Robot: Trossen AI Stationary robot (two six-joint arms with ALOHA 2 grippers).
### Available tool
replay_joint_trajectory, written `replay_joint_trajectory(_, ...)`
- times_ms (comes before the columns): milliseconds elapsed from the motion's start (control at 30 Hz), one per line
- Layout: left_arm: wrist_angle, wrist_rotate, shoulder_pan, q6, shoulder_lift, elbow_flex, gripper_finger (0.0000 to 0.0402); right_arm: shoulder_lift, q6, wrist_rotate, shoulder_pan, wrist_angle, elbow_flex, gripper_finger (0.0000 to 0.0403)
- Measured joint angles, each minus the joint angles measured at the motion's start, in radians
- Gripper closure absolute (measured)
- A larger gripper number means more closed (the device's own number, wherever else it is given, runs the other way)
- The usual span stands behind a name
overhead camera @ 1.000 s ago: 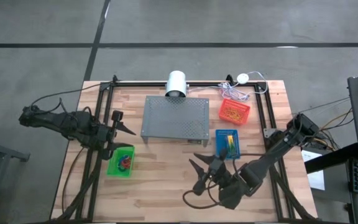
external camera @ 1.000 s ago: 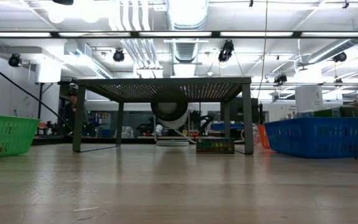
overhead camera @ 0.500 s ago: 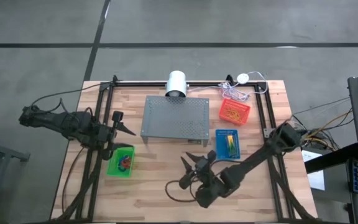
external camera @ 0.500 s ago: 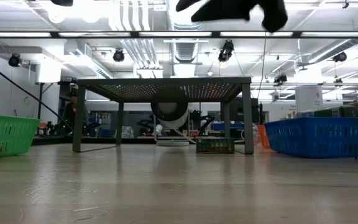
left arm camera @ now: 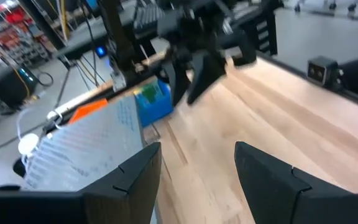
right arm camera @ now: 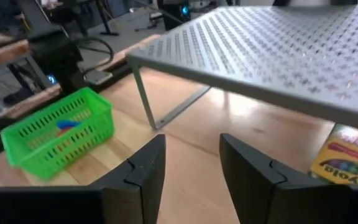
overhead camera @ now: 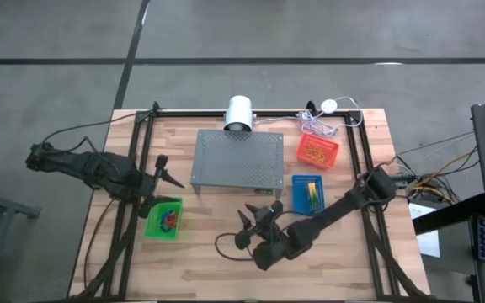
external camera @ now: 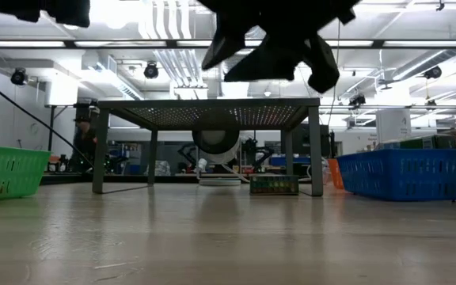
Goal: Pick & Place Office Desk Supplies
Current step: Put the yellow crayons into the blue bin
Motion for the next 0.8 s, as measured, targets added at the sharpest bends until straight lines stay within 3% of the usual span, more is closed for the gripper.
replay_joint_trajectory(333, -0.087, 0.0, 0.0, 0.0, 0.0, 0.0, 0.0193, -0.022, -0.074, 0.065, 0.029, 0.003, 0.002, 0.0259)
replay_joint_trajectory(800, -0.09, 0.0, 0.0, 0.0, 0.0, 0.0, 0.0193, -0.023, -0.082, 0.067, 0.028, 0.001, 0.001, 0.0268)
